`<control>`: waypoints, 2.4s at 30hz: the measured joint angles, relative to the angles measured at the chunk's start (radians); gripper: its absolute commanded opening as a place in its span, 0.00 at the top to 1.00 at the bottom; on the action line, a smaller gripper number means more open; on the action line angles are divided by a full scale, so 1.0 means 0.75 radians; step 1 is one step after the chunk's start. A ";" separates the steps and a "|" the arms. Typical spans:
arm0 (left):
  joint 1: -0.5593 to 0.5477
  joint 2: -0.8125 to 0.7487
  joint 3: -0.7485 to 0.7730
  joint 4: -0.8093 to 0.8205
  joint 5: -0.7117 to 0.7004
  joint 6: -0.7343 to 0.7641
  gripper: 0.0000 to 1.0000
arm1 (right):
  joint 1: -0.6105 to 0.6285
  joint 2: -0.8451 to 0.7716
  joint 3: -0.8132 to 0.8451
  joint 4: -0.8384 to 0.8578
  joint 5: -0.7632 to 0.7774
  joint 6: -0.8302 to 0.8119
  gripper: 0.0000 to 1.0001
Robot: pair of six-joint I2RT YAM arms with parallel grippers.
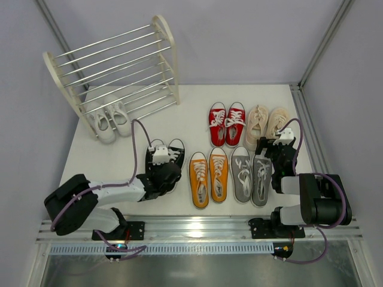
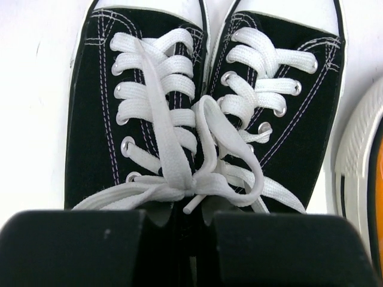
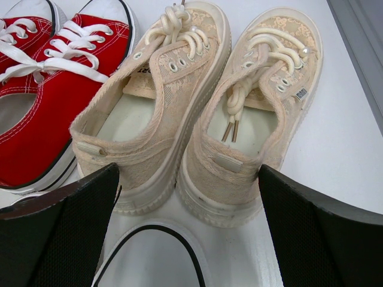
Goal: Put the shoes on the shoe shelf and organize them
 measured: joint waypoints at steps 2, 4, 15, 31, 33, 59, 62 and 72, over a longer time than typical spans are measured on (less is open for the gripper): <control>0.084 0.039 0.000 0.108 0.048 0.081 1.00 | 0.000 0.000 0.000 0.000 0.000 0.000 0.03; 0.137 0.084 0.005 0.200 0.077 0.145 1.00 | 0.000 0.000 0.000 0.000 0.000 0.000 0.03; 0.248 0.249 0.130 0.352 0.133 0.285 0.45 | 0.000 0.000 0.000 0.000 0.000 0.001 0.03; 0.340 0.355 0.130 0.525 0.306 0.394 0.74 | 0.000 0.000 0.000 0.000 0.000 0.000 0.03; 0.345 0.369 0.130 0.556 0.308 0.411 0.96 | 0.000 0.000 0.000 0.000 0.000 0.000 0.03; 0.516 0.417 0.491 0.343 0.114 0.422 1.00 | 0.000 0.000 0.000 0.000 0.000 0.000 0.03; 0.518 0.417 0.491 0.378 0.101 0.457 1.00 | 0.000 0.000 0.000 0.000 0.000 0.001 0.03; 0.666 0.574 0.570 0.605 0.152 0.489 1.00 | 0.000 0.000 0.000 0.000 0.000 0.001 0.03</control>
